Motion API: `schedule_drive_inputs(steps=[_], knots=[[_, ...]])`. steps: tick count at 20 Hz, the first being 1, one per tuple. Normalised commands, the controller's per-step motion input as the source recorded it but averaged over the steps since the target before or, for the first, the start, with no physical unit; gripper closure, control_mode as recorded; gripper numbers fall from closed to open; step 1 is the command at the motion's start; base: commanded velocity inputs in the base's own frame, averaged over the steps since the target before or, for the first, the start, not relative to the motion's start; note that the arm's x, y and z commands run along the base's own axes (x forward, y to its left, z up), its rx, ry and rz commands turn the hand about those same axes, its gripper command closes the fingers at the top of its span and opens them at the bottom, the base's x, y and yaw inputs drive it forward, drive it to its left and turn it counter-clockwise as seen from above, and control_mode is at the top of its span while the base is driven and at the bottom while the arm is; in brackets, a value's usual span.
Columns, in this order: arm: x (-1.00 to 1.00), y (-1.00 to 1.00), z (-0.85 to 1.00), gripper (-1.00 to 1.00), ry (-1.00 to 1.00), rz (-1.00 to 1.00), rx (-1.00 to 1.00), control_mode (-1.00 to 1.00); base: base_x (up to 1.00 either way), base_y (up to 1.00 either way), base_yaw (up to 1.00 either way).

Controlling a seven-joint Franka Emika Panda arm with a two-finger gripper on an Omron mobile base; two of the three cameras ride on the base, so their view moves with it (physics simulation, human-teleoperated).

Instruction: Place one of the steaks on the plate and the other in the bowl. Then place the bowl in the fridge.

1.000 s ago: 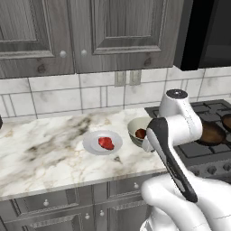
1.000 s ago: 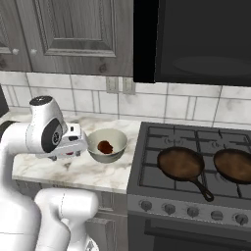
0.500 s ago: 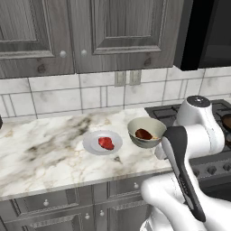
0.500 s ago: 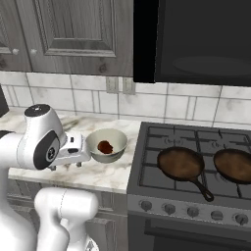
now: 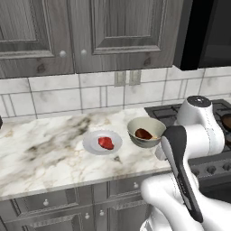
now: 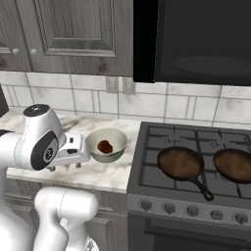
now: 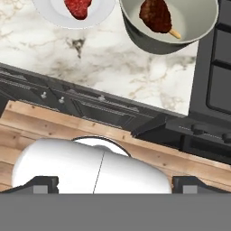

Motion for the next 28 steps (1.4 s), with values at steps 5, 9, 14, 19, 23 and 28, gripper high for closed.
schedule_drive_inputs(steps=[5,9,14,19,23,28], knots=[[0.0,0.0,0.0,-1.0,0.0,0.0,0.0,1.0,-0.39,-0.08,-0.03],[0.0,0.0,0.0,-1.0,0.0,0.0,0.0,1.0,-0.27,0.13,0.43],[0.0,0.0,0.0,-1.0,0.0,0.0,0.0,1.0,-0.24,0.27,0.56],[0.0,0.0,0.0,-1.0,0.0,0.0,0.0,1.0,-0.17,0.18,0.57],[0.0,0.0,0.0,-1.0,0.0,0.0,0.0,1.0,-0.17,0.2,0.5],[0.0,0.0,0.0,-1.0,0.0,0.0,0.0,1.0,-0.46,0.23,0.2]])
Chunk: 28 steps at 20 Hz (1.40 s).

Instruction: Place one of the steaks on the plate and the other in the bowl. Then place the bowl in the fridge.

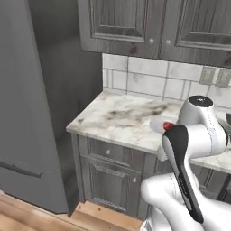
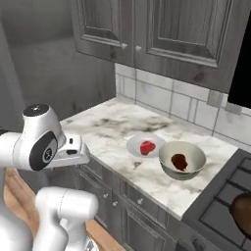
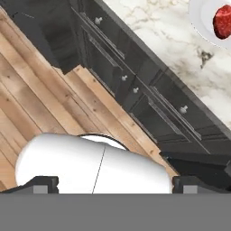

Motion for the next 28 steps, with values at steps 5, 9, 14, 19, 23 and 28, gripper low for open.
schedule_drive_inputs(steps=[5,9,14,19,23,28], knots=[[0.0,0.0,0.0,-1.0,0.0,0.0,0.0,1.0,-0.41,0.47,-0.37],[0.0,0.0,0.0,-1.0,0.0,0.0,0.0,1.0,-0.11,0.73,-0.64],[0.0,0.0,0.0,-1.0,0.0,0.0,0.0,1.0,-0.14,0.84,-0.6],[0.0,0.0,0.0,-1.0,0.0,0.0,0.0,1.0,-0.24,1.0,-0.47],[0.0,0.0,0.0,-1.0,0.0,0.0,0.0,1.0,-0.42,1.0,-0.42],[0.0,0.0,0.0,-1.0,0.0,0.0,0.0,1.0,-0.63,1.0,-0.4]])
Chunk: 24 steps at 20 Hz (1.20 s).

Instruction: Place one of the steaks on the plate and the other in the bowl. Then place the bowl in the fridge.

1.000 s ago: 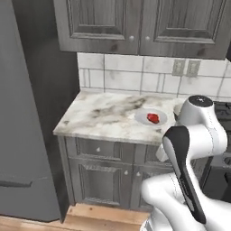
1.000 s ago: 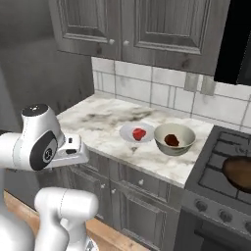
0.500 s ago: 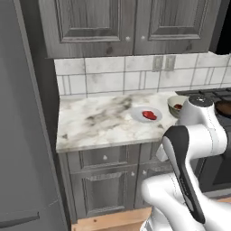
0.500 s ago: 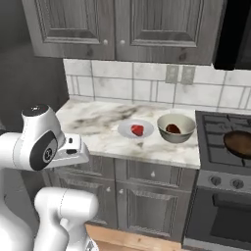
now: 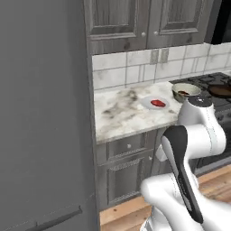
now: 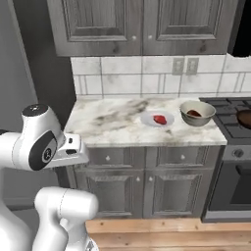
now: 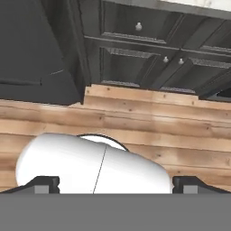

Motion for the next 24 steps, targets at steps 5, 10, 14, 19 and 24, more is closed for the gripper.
schedule_drive_inputs(steps=[5,10,14,19,24], knots=[[0.0,0.0,0.0,-1.0,0.0,0.0,0.0,1.0,-0.86,0.99,-0.37],[0.0,0.0,0.0,-1.0,0.0,0.0,0.0,1.0,-0.81,0.98,-0.28],[0.0,0.0,0.0,-1.0,0.0,0.0,0.0,1.0,-0.36,0.85,-0.02],[0.0,0.0,0.0,-1.0,0.0,0.0,0.0,1.0,-0.22,0.71,0.24],[0.0,0.0,0.0,-1.0,0.0,0.0,0.0,1.0,-0.06,0.82,0.28]])
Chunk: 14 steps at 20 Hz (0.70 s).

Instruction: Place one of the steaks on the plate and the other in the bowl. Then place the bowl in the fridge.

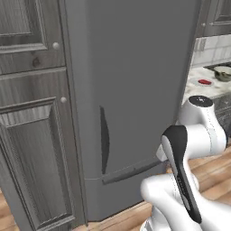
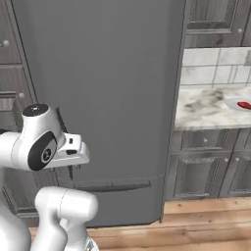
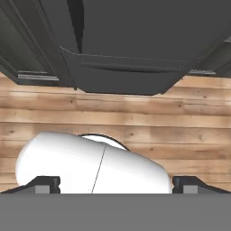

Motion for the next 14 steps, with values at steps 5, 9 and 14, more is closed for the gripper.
schedule_drive_inputs(steps=[5,9,14], knots=[[0.0,0.0,0.0,-1.0,0.0,0.0,0.0,1.0,-0.01,0.18,0.26],[0.0,0.0,0.0,-1.0,0.0,0.0,0.0,1.0,0.0,-0.23,0.01],[0.0,0.0,0.0,-1.0,0.0,0.0,0.0,1.0,-0.15,-0.22,-0.01]])
